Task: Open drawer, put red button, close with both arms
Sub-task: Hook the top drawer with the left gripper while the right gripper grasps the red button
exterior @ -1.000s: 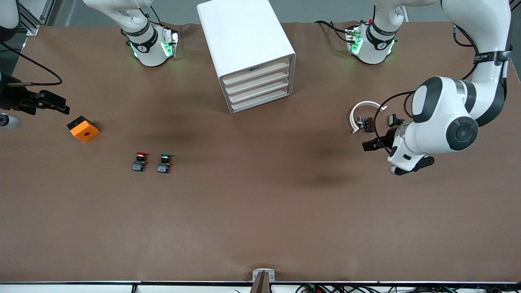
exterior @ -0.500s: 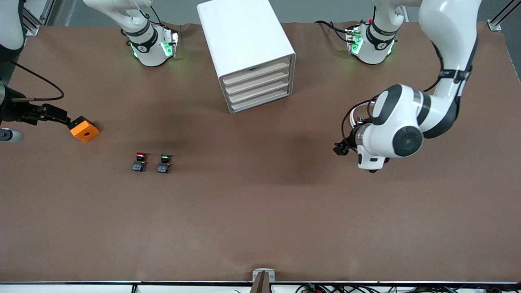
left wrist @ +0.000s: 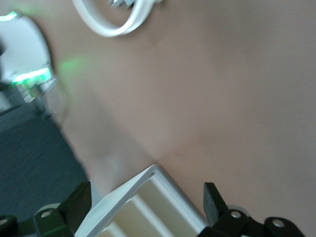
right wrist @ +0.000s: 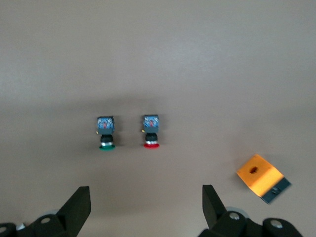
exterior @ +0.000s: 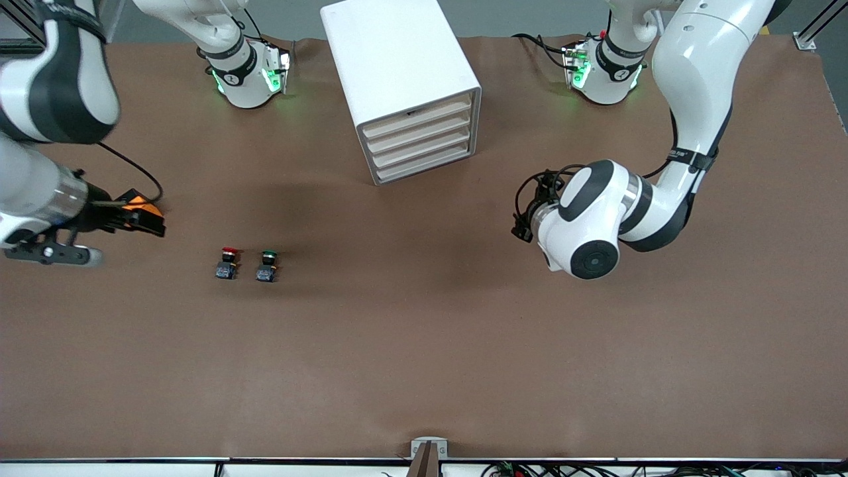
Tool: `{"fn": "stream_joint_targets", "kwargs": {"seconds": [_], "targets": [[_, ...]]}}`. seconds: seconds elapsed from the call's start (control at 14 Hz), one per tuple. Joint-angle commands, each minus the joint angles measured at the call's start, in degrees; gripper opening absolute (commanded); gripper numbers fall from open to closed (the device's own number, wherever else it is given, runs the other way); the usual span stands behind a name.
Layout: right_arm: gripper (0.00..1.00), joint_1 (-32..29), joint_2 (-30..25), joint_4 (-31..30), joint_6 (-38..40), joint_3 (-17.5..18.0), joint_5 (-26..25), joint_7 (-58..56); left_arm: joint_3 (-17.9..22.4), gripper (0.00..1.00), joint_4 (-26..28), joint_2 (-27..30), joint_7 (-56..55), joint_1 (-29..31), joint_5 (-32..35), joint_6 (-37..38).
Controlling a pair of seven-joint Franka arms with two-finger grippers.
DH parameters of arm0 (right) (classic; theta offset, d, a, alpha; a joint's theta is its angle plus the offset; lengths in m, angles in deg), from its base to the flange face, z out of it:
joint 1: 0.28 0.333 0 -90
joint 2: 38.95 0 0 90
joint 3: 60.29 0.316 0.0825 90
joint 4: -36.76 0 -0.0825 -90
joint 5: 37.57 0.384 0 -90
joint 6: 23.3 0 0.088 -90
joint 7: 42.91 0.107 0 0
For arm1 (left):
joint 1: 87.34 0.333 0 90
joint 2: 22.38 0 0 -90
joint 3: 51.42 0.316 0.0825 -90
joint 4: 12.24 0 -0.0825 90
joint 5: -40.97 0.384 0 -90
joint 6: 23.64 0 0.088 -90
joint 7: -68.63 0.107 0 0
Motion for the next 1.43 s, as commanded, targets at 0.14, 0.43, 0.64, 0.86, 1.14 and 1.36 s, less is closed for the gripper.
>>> {"fn": "stream_joint_targets", "kwargs": {"seconds": [0.14, 0.43, 0.64, 0.86, 1.14, 1.36], "targets": [[1.00, 0.1, -0.3, -12.6, -15.8, -0.3, 0.2, 2.1, -2.9, 1.00, -2.8, -4.0, -13.0, -0.2, -6.0, 10.1], [1.00, 0.4, 3.1, -18.4, -27.7, -0.3, 0.3, 2.5, -3.0, 1.00, -4.3, -7.9, -23.1, -3.4, -11.4, 11.2], [1.00, 0.4, 5.8, -23.4, -37.6, -0.3, 0.3, 3.2, -3.0, 1.00, -6.1, -10.9, -28.9, -4.7, -16.2, 11.1], [1.00, 0.3, 10.1, -24.1, -41.8, -0.3, 0.3, 3.2, -2.7, 1.00, -6.4, -13.9, -32.7, -7.8, -18.3, 11.1], [1.00, -0.2, 14.4, -23.2, -45.9, -0.3, 0.4, 3.4, -2.5, 1.00, -6.4, -17.1, -35.1, -9.5, -21.0, 11.1], [1.00, 0.1, 16.1, -22.5, -46.0, -0.2, 0.4, 3.3, -2.2, 1.00, -6.4, -18.5, -35.2, -11.0, -22.4, 11.1]]}}
